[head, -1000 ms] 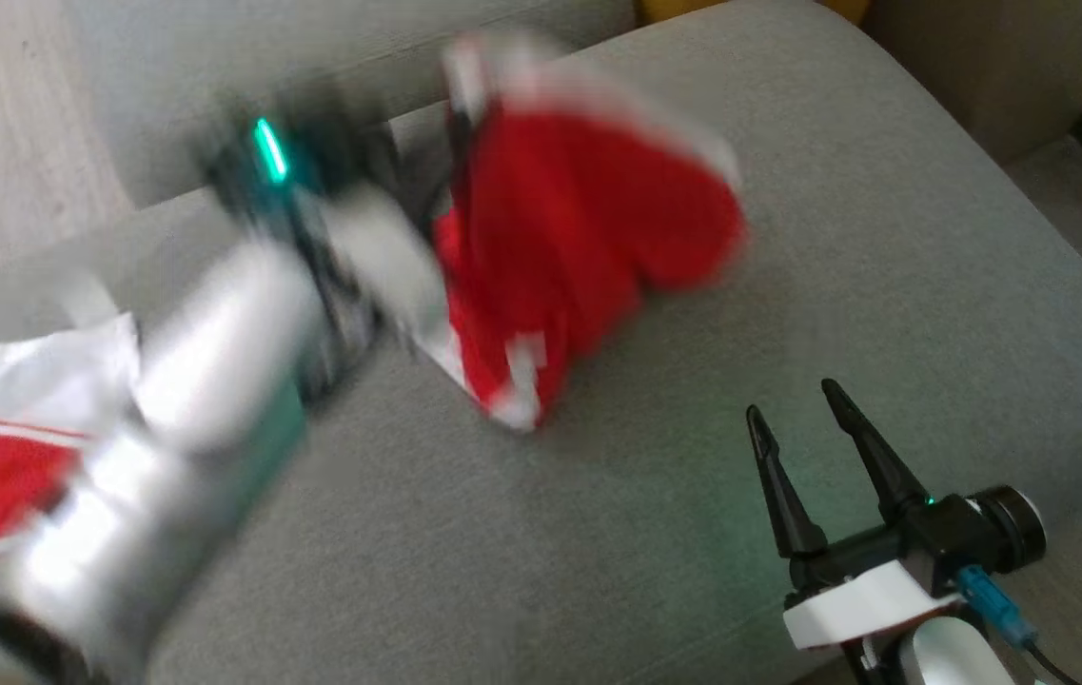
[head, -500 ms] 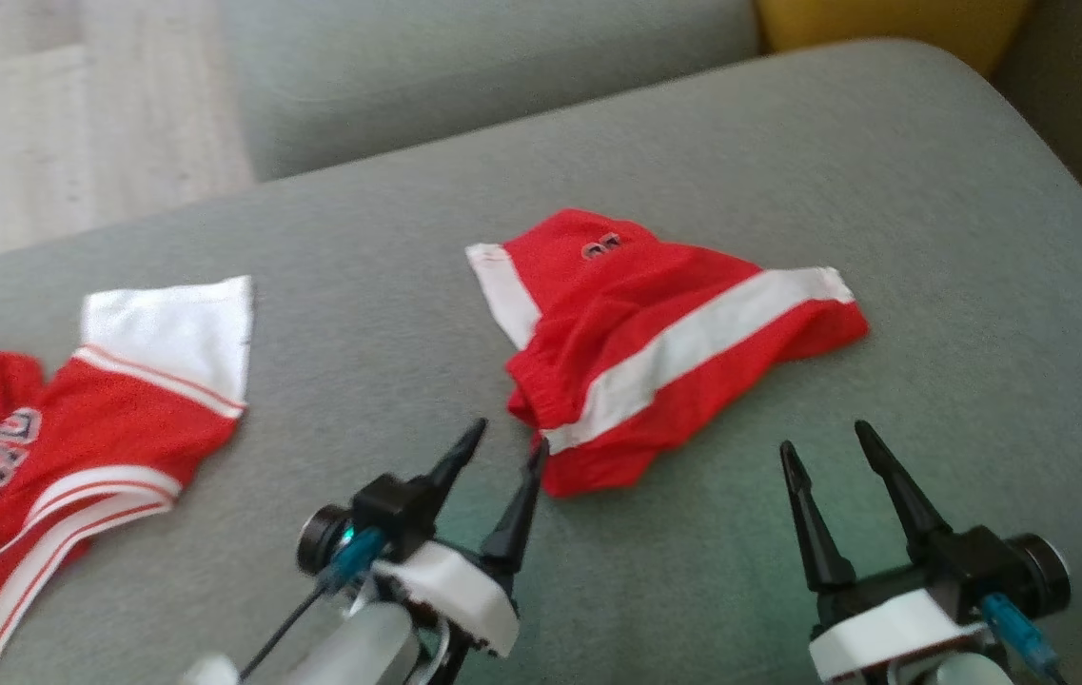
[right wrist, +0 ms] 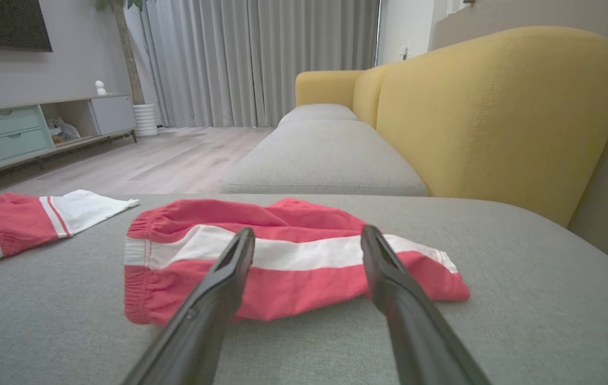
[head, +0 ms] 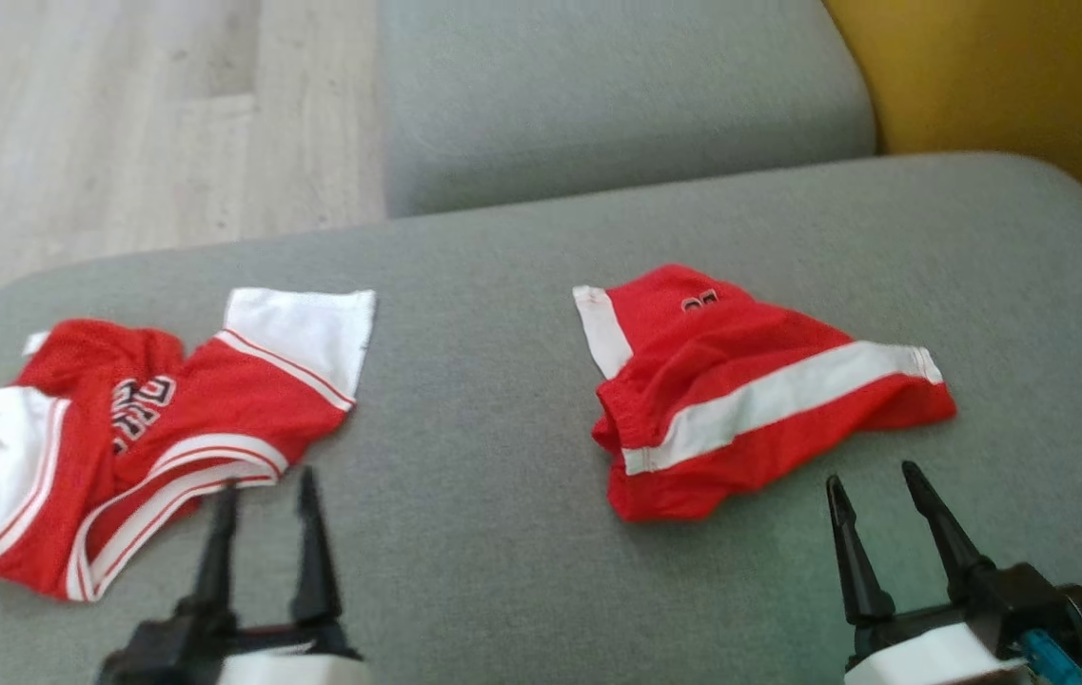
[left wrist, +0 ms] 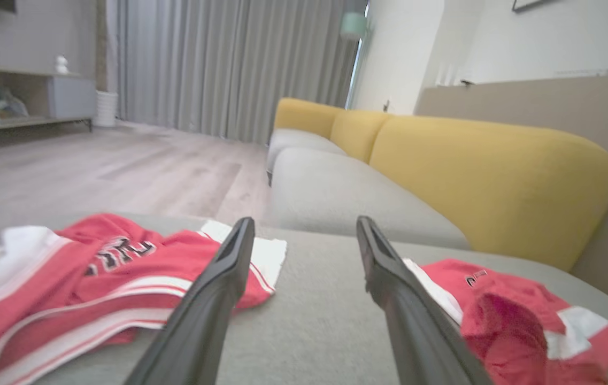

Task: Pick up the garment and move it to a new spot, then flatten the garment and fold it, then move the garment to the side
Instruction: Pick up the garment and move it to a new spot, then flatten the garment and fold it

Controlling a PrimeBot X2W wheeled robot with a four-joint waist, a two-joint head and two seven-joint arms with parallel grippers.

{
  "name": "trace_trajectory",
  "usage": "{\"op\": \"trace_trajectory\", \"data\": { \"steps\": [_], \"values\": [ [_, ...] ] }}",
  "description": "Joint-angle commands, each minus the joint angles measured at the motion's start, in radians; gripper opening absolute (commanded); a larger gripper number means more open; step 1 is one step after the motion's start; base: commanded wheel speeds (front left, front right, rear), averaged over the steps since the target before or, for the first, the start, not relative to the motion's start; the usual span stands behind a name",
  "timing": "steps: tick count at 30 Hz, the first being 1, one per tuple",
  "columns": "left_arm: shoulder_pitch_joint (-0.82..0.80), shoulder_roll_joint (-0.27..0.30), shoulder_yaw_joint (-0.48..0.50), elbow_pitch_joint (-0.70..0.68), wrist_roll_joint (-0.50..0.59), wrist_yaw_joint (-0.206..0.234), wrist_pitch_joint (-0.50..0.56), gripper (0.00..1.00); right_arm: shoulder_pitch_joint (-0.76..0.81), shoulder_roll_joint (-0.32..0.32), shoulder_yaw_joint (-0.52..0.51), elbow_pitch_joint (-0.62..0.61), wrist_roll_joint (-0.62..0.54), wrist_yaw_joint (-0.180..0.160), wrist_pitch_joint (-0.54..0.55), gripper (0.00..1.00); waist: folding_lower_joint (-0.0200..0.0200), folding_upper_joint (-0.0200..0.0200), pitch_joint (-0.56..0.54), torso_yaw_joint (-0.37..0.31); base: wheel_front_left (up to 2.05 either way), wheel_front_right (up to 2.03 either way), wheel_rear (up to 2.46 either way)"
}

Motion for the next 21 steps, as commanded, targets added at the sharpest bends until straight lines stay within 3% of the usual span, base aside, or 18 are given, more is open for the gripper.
{"op": "trace_trajectory", "data": {
  "steps": [1,7,12,21],
  "values": [
    [0.005,-0.011,0.079,-0.084,0.062,0.001,-0.010,1.00,-0.017,-0.004,0.019,-0.040,-0.009,-0.001,-0.004,1.00,0.0001,-0.0001,-0.022,0.022,0.00,0.00,0.00],
    [0.093,-0.014,0.091,-0.134,0.197,0.025,-0.010,1.00,0.003,-0.004,0.017,-0.053,-0.017,-0.001,-0.004,1.00,0.0001,-0.0001,-0.037,0.034,0.00,0.00,0.00],
    [0.120,-0.014,0.070,-0.129,0.213,0.045,-0.010,1.00,0.014,-0.004,0.010,-0.059,-0.017,-0.001,-0.004,1.00,0.0001,-0.0001,-0.040,0.042,0.00,0.00,0.00],
    [0.117,-0.014,0.034,-0.105,0.232,0.043,-0.010,1.00,0.015,-0.004,0.013,-0.054,-0.018,-0.001,-0.004,1.00,0.0001,-0.0001,-0.043,0.050,0.00,0.00,0.00]
  ]
}}
